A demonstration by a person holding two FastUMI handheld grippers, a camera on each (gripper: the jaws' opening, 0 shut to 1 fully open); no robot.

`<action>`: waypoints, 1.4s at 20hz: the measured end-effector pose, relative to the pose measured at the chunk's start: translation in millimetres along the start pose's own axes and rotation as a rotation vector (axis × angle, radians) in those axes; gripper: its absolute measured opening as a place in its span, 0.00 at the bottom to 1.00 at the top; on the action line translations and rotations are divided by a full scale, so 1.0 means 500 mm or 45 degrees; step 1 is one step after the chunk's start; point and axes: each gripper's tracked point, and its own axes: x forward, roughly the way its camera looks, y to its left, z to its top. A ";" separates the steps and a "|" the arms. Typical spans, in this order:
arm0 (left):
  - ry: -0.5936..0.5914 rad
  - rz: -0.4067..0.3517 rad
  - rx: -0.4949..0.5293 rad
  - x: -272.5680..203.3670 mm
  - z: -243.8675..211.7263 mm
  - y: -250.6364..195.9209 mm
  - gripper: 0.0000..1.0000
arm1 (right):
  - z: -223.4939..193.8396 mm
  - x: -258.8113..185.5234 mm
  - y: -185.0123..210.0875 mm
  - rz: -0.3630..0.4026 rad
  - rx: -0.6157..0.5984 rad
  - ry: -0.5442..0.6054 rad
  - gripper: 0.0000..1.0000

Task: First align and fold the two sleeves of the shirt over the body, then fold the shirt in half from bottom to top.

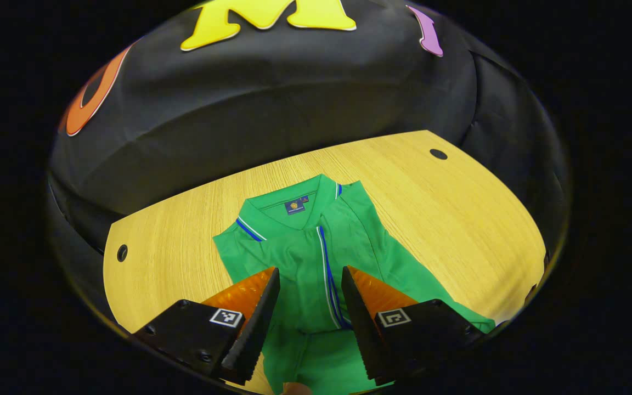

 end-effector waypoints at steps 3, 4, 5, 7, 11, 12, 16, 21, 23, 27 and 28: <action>0.011 -0.017 -0.125 -0.059 -0.039 0.023 0.96 | -0.012 0.014 0.016 0.028 -0.056 0.013 0.93; 0.035 -0.009 -0.163 -0.075 -0.066 0.037 0.99 | -0.025 0.022 0.018 0.029 -0.091 0.030 0.95; 0.061 0.006 -0.196 -0.094 -0.097 0.052 1.00 | -0.043 0.032 0.013 0.016 -0.139 0.060 0.93; 0.133 0.059 -0.260 -0.136 -0.176 0.087 0.99 | -0.090 0.059 -0.003 -0.022 -0.251 0.144 0.96; 0.311 0.101 -0.363 -0.228 -0.357 0.125 0.99 | -0.199 0.091 -0.007 0.007 -0.291 0.325 0.96; 0.353 0.114 -0.382 -0.252 -0.397 0.130 1.00 | -0.219 0.097 -0.006 0.014 -0.291 0.360 0.95; 0.473 0.131 -0.465 -0.335 -0.513 0.117 1.00 | -0.277 0.113 -0.005 0.038 -0.301 0.467 0.96; 0.601 0.134 -0.502 -0.403 -0.566 0.070 1.00 | -0.356 0.114 0.003 0.072 -0.239 0.649 0.95; 0.660 0.107 -0.517 -0.425 -0.558 0.040 1.00 | -0.377 0.115 -0.006 0.043 -0.258 0.693 0.95; 0.774 0.084 -0.448 -0.444 -0.540 -0.003 0.97 | -0.422 0.113 -0.018 0.011 -0.238 0.814 0.93; 0.781 0.088 -0.420 -0.443 -0.524 -0.005 0.93 | -0.422 0.112 -0.016 0.023 -0.218 0.824 0.95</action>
